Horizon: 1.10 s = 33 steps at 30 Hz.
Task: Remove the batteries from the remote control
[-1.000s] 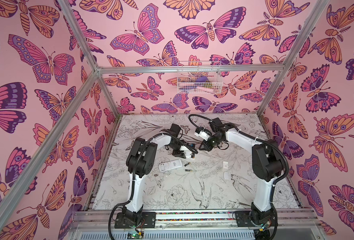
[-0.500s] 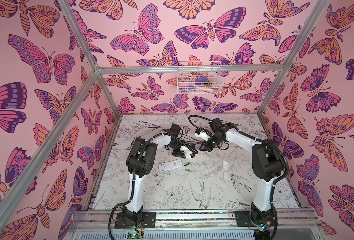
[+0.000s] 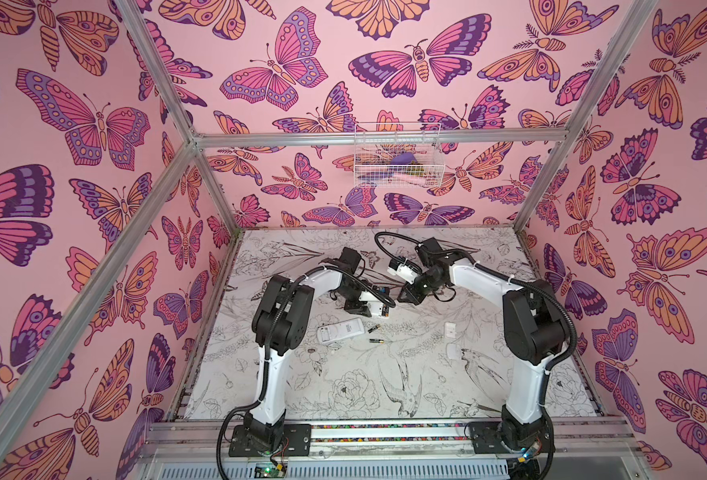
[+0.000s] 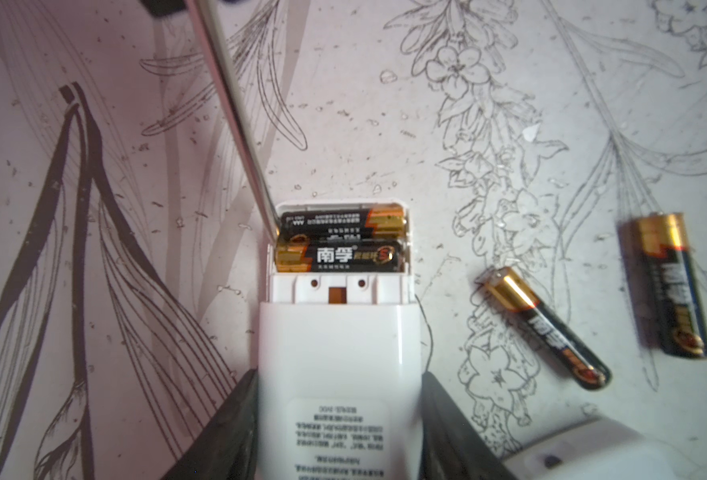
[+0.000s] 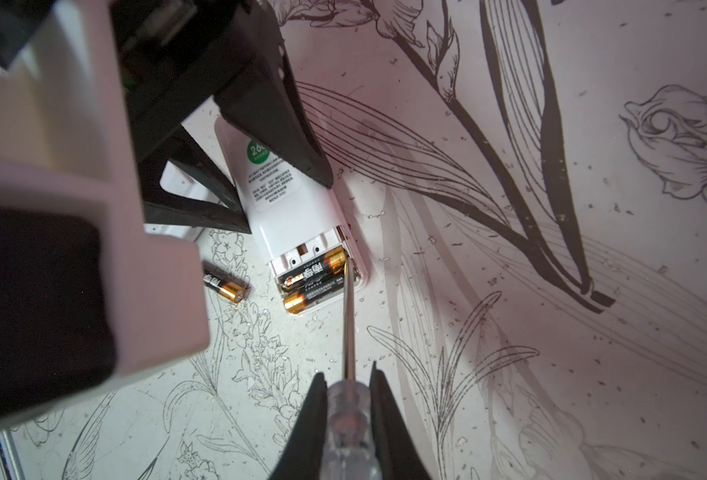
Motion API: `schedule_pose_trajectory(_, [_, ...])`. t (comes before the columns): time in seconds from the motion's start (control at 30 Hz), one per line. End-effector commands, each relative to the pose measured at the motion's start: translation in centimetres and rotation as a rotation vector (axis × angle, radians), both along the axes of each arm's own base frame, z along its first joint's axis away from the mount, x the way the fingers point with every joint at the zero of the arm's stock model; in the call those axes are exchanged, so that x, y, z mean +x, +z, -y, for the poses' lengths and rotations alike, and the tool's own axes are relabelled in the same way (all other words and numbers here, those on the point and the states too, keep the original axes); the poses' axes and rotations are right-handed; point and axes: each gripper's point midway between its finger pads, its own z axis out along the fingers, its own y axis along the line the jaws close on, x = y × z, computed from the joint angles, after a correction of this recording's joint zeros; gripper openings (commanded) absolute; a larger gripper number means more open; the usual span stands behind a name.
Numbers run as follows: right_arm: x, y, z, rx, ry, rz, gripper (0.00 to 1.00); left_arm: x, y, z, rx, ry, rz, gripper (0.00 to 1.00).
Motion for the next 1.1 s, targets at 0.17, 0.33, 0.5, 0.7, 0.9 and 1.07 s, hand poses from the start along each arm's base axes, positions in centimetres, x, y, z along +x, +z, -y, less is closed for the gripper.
schedule_pose_trajectory(0.17, [-3.9,-1.9,-2.5,0.091,0.095,-0.269,0.0,-1.4,-1.5,-0.3,0.035,-0.025,-0.046,0.41])
schedule_pose_trajectory(0.33, [-4.8,-1.4,-3.1,0.155,0.132,-0.4,0.0,-1.4,-1.4,-0.3,0.034,-0.025,-0.044,0.41])
schedule_pose_trajectory(0.5, [-4.2,-0.3,-2.8,0.209,0.12,-0.436,0.0,-1.3,-1.2,-0.3,0.036,-0.026,-0.035,0.41])
schedule_pose_trajectory(0.7, [-3.9,0.6,-2.8,0.248,0.116,-0.445,0.0,-1.3,-1.2,-0.4,0.039,-0.024,-0.036,0.41])
schedule_pose_trajectory(0.9, [-4.1,1.9,-3.2,0.307,0.128,-0.456,0.0,-1.2,-1.1,-0.3,0.038,-0.023,-0.033,0.41])
schedule_pose_trajectory(1.07, [-3.8,3.3,-3.0,0.345,0.126,-0.438,0.0,-1.2,-1.2,-0.4,0.04,-0.022,-0.033,0.41])
